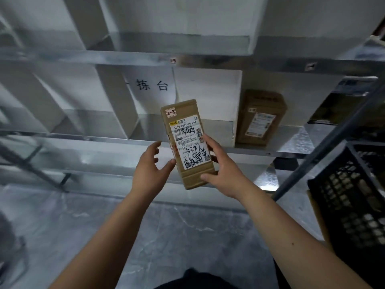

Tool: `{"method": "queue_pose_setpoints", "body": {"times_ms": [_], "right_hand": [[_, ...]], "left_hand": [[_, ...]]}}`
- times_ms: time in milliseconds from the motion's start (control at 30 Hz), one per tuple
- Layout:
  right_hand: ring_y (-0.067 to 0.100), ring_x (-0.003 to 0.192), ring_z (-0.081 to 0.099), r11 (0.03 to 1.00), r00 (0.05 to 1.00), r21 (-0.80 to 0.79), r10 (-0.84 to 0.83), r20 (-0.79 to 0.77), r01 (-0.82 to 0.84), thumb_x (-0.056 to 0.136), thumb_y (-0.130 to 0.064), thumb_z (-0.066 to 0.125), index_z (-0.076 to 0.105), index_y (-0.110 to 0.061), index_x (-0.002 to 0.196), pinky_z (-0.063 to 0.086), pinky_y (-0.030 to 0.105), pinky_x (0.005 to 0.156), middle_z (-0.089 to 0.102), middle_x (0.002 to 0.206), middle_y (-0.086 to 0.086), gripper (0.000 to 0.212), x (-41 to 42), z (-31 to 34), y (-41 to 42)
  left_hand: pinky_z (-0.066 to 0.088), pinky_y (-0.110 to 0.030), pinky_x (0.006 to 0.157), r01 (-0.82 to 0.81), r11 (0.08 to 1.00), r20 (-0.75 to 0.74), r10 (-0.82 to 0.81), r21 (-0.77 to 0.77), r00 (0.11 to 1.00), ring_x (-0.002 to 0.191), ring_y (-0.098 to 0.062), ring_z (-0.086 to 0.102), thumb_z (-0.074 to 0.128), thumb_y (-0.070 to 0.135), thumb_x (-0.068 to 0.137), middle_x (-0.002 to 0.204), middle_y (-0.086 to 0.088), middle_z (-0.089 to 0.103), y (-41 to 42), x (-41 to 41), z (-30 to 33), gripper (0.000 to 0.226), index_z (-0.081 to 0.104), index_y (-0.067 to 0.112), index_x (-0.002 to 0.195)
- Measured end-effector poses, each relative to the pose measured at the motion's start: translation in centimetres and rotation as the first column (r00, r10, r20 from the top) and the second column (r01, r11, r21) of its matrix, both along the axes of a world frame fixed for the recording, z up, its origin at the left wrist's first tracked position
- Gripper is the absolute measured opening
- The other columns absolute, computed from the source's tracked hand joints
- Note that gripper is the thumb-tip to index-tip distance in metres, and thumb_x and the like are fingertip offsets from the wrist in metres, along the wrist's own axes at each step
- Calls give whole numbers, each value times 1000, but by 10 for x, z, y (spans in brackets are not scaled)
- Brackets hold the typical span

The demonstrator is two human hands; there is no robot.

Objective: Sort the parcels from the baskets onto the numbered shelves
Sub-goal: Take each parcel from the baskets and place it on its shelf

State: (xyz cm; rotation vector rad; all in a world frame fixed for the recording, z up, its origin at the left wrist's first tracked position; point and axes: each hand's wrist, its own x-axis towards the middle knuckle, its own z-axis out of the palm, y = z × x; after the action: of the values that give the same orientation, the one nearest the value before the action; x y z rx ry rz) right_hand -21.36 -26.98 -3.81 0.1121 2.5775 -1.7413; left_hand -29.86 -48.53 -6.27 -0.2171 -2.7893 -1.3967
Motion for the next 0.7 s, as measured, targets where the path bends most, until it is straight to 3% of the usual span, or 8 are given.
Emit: {"method": "queue_pose_setpoints", "body": {"times_ms": [67, 133, 200, 300, 400, 567, 633, 700], "right_hand": [[-2, 141, 37, 1000, 1000, 9, 21, -3, -21, 87, 2, 79, 15, -69, 151, 48, 29, 111, 33, 159, -22, 115, 0, -1, -8], [3, 144, 37, 999, 999, 25, 43, 3, -43, 85, -1, 81, 13, -69, 152, 49, 40, 113, 32, 161, -19, 117, 1, -5, -15], [4, 143, 37, 997, 998, 33, 63, 3, -63, 84, -2, 83, 10, -65, 155, 51, 35, 109, 33, 161, -15, 120, 4, -12, -20], [-4, 134, 35, 992, 993, 57, 115, 9, -115, 84, -4, 84, 2, -64, 157, 41, 6, 89, 31, 154, -20, 124, 7, -24, -31], [-19, 119, 35, 988, 989, 27, 149, 19, -149, 86, -7, 81, 3, -62, 158, 38, 1, 81, 26, 140, -24, 120, 9, -38, -47], [-13, 121, 41, 985, 985, 18, 173, 14, -174, 89, -3, 76, 7, -60, 159, 45, 0, 76, 29, 145, -19, 113, 1, -46, -77], [-3, 131, 40, 987, 987, 26, 156, 24, -157, 88, -7, 79, 4, -57, 160, 45, 7, 88, 30, 155, -15, 115, -7, -45, -83], [4, 138, 40, 990, 991, 47, 129, 38, -131, 87, -10, 82, 2, -53, 161, 45, 24, 102, 29, 163, -10, 117, -19, -46, -87]], "left_hand": [[54, -41, 96, -36, 999, 8, 36, -8, 999, 122, -17, 61, 78, 50, 90, 149, 2, 56, -8, 8, -2, 74, 43, 33, 153], [55, -41, 96, -60, 998, 11, 61, -33, 998, 122, -17, 61, 78, 49, 90, 148, 3, 57, -14, 18, -3, 74, 43, 33, 153], [55, -42, 96, -81, 996, 21, 81, -37, 996, 120, -15, 61, 78, 48, 91, 145, 3, 58, -21, 30, -6, 75, 41, 32, 154], [55, -39, 93, -137, 990, 53, 138, -33, 989, 114, -11, 60, 76, 48, 92, 141, 4, 60, -36, 48, -15, 73, 42, 32, 154], [54, -36, 90, -176, 982, 61, 181, -71, 982, 112, -10, 60, 74, 45, 94, 141, 3, 60, -53, 62, -22, 67, 44, 30, 153], [57, -44, 97, -195, 968, 21, 201, -156, 979, 122, -16, 61, 72, 39, 97, 149, 2, 57, -75, 62, -22, 60, 48, 26, 150], [57, -44, 98, -196, 967, 15, 202, -164, 979, 123, -17, 61, 72, 39, 97, 150, 2, 56, -80, 53, -22, 61, 48, 25, 151], [56, -43, 98, -196, 968, 3, 199, -159, 980, 122, -17, 61, 73, 41, 96, 148, 1, 57, -85, 39, -23, 63, 48, 25, 151]]}}
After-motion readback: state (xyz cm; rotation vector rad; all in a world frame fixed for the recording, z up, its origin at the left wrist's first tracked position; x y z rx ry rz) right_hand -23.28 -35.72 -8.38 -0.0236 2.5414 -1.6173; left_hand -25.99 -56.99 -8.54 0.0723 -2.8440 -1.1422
